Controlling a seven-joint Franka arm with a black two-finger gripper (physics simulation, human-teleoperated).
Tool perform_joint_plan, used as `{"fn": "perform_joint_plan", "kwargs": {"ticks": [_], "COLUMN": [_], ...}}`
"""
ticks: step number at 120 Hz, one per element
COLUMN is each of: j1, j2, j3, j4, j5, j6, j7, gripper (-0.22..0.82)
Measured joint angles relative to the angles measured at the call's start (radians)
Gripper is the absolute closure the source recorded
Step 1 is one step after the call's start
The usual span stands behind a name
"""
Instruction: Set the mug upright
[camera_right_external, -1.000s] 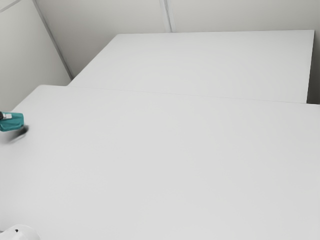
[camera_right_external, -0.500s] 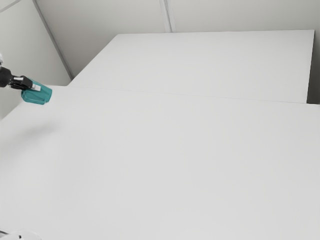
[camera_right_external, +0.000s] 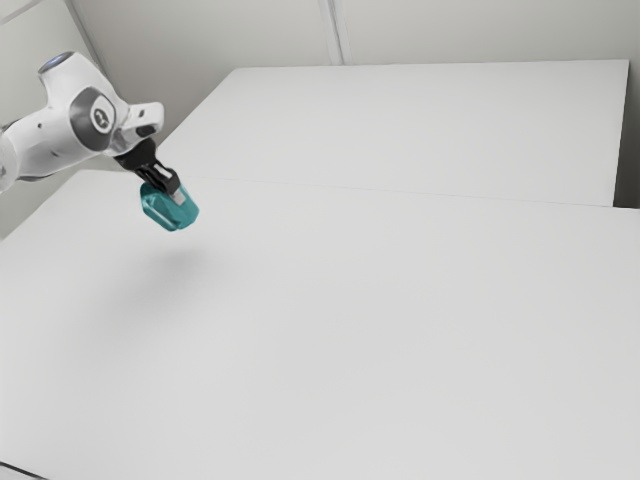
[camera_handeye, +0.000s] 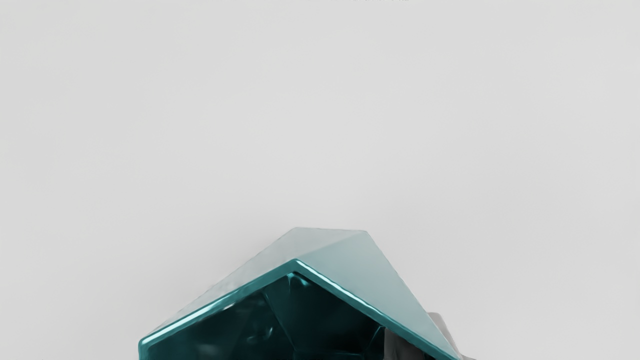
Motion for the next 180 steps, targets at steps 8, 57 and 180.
{"fn": "perform_joint_plan", "kwargs": {"ticks": [8, 57, 180], "j1": [-0.087, -0.390, -0.417], "j2": [-0.003, 0.003, 0.008], "j3": [0.036, 0.151, 0.147], "j4": [-0.020, -0.127, -0.126], "j5": [0.034, 0.178, 0.235], "j6": [0.025, 0.079, 0.084], "j7": [-0.036, -0.268, -0.544], "gripper": [0.79, 0.79, 0.09]}}
